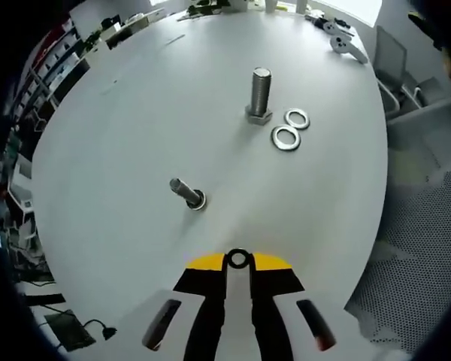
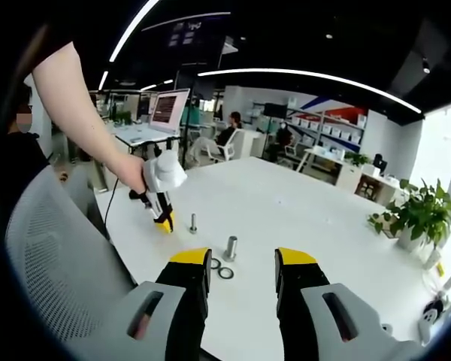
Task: Place the washer onto the threaded stud by aligning its center hole with the stud, sliding it down to the base, and recovering from edge contact or off-axis alignment until the washer reaches the visible bottom stop.
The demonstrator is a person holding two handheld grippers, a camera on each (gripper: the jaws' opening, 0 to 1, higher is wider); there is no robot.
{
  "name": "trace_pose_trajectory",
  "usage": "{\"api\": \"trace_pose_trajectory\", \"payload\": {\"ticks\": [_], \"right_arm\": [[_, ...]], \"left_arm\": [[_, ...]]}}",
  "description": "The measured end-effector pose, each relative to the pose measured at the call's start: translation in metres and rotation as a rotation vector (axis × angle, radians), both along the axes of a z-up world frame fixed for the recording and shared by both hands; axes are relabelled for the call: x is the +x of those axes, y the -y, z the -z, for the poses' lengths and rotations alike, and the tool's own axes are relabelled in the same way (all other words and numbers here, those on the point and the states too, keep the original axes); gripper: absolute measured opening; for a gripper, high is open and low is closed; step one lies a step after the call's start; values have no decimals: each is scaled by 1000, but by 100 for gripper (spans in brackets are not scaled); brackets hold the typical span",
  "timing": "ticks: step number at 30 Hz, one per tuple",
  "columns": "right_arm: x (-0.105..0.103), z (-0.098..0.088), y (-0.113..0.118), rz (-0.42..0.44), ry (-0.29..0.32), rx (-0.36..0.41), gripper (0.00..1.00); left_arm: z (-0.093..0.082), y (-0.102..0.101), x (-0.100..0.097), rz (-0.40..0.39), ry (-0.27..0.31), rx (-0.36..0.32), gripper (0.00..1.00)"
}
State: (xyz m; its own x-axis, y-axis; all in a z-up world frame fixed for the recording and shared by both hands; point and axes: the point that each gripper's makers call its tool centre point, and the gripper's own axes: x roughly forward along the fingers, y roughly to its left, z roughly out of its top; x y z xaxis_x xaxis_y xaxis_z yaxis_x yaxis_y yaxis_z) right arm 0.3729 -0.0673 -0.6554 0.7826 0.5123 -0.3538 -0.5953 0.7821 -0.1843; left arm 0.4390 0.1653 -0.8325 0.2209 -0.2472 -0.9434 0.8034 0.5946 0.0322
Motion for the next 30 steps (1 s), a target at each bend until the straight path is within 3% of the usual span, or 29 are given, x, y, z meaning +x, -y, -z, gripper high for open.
{"api": "trace_pose_trajectory", "payload": {"ticks": [12,22,30], "right_arm": [[0,-1,-1,-1,3,2,36],[1,-2,1,6,8,6,36],[0,-3,0,3,9,6,36]], "left_arm": [[-47,12,32,24,104,-32,9],[-49,22,45,99,112,18,9],[-42,21,50,107,95,37,9]]}}
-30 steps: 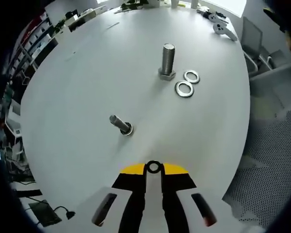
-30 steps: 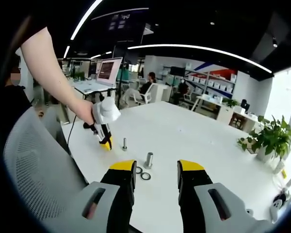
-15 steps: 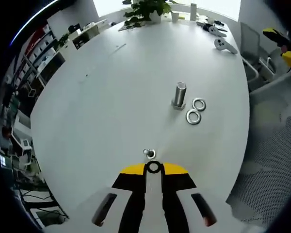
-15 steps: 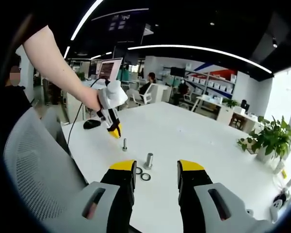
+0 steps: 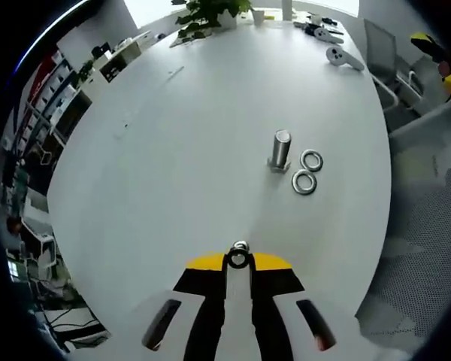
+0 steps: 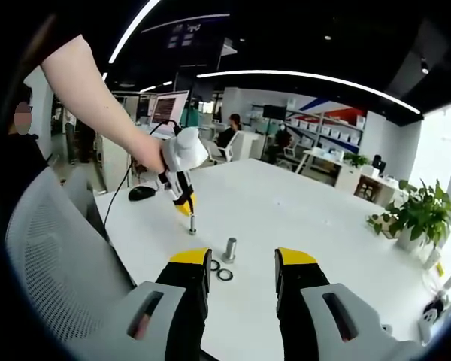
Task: Place the washer onto the threaded stud by aligning its center hole with the stud, sliding it down to the base, and recovering from edge contact or off-axis alignment until the washer reaches the visible bottom stop.
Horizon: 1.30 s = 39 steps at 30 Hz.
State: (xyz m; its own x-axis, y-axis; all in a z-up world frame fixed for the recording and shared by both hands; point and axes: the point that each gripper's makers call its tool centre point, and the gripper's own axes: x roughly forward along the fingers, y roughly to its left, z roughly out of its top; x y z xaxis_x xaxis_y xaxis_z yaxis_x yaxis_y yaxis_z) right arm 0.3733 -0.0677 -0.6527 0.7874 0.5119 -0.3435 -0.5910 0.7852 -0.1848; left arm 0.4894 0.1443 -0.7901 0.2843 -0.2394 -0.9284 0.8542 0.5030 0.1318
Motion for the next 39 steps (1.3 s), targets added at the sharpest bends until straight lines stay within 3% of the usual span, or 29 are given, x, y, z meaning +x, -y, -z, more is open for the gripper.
{"api": "trace_pose_trajectory", "payload": {"ticks": [14,39], "right_arm": [[0,0,1,2,-1,4,36],[0,0,0,-2,-4,7,36]], "left_arm": [[11,3,6,33,-7,45,9],[12,-1,1,31,-35,78,12]]}}
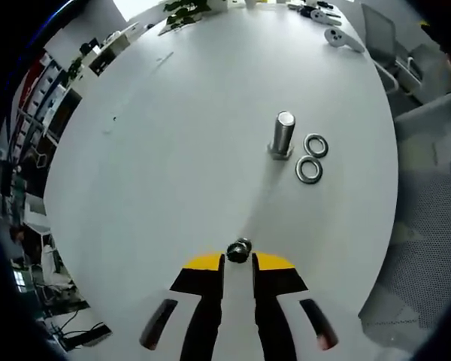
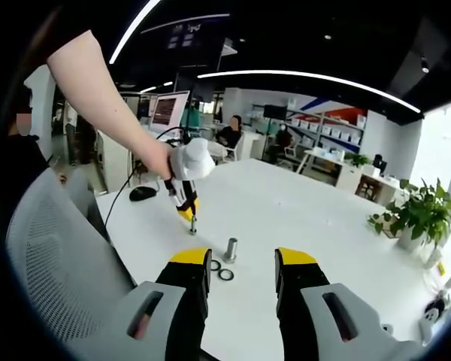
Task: Place the washer onto the threaded stud by aligning its center hole with the stud, sliding it down to the base, and recovering from edge contact or off-axis alignment until the washer reaches the visible bottom stop.
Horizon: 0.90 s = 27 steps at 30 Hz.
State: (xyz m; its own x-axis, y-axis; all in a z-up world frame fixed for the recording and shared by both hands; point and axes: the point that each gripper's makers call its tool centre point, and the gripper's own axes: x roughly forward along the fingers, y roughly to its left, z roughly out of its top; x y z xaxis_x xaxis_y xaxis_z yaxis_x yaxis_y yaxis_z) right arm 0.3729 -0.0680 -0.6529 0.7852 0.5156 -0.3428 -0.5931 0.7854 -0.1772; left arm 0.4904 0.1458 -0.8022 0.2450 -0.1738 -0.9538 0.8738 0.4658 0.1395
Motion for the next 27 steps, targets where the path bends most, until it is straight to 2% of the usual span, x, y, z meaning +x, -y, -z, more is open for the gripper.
{"api": "trace_pose_trajectory", "payload": {"ticks": [6,10,13,19,21,25,27], "right_arm": [[0,0,0,-1,-1,-2,36],[0,1,-1,-5,-1,-4,36],[-1,0,-2,-9,-1,-3,36],[-1,2,-5,-19,-12,1,36],[-2,2,-5,-22,-15,2,36],[-2,3,-7,-29,-19,1,36],[-2,5,-7,-32,-26,-2,36]], "left_arm": [[-13,2,7,-70,39,-72,12],[-25,-1,10,-101,103,-115,13],[-31,-5,7,-135,119,-146,13],[-52,1,-8,-234,161,-307,14],[-56,0,-15,-255,170,-333,14],[-70,5,-30,-337,215,-454,14],[-71,4,-39,-337,213,-465,15]]}}
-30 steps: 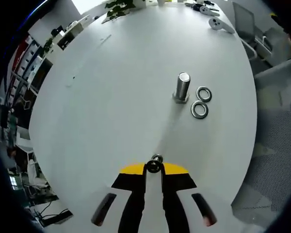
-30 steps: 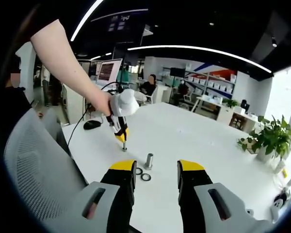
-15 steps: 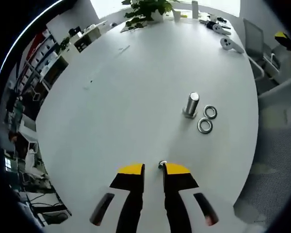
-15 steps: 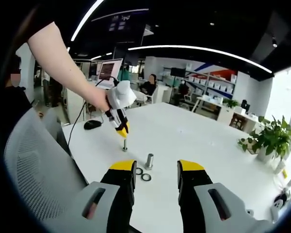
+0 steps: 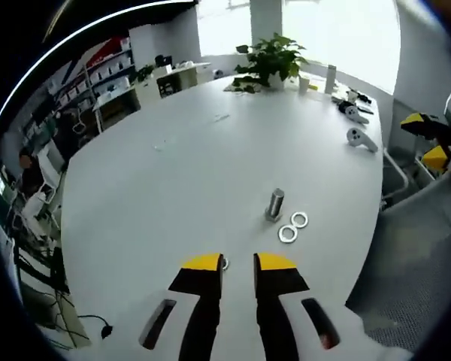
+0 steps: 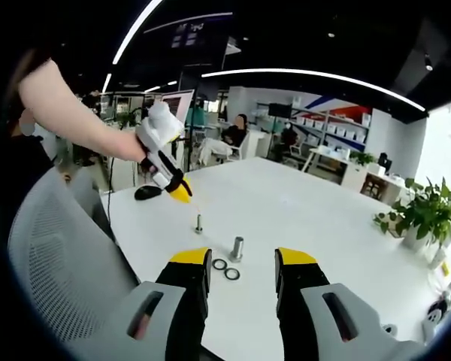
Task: Place the washer onto the threaded stud by aligning its center hole with the stud, sliding it down to the base, and recovering from edge contact or off-axis alignment until the washer reaches the visible bottom stop.
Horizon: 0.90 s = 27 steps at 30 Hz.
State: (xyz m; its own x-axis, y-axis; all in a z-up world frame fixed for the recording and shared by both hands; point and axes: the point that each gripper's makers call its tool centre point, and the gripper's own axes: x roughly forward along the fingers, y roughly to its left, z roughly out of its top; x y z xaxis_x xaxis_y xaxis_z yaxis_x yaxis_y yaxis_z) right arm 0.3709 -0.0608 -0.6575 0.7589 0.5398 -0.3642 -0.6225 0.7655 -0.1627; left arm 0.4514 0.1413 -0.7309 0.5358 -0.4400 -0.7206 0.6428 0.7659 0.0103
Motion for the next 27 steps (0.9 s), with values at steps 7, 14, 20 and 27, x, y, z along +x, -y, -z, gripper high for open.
{"api": "trace_pose_trajectory", "payload": {"ticks": [7,14,20,27], "right_arm": [[0,-1,1,8,-3,15,36],[-1,-3,1,8,0,21,36],[-1,-6,0,7,5,46,36],[-1,-2,1,12,-7,30,36]], "left_arm": [[-24,-7,-23,-97,67,-101,16],[-45,-1,-50,-143,139,-202,18],[-59,0,-64,-158,225,-261,18],[-68,0,-76,-241,272,-334,22]]}}
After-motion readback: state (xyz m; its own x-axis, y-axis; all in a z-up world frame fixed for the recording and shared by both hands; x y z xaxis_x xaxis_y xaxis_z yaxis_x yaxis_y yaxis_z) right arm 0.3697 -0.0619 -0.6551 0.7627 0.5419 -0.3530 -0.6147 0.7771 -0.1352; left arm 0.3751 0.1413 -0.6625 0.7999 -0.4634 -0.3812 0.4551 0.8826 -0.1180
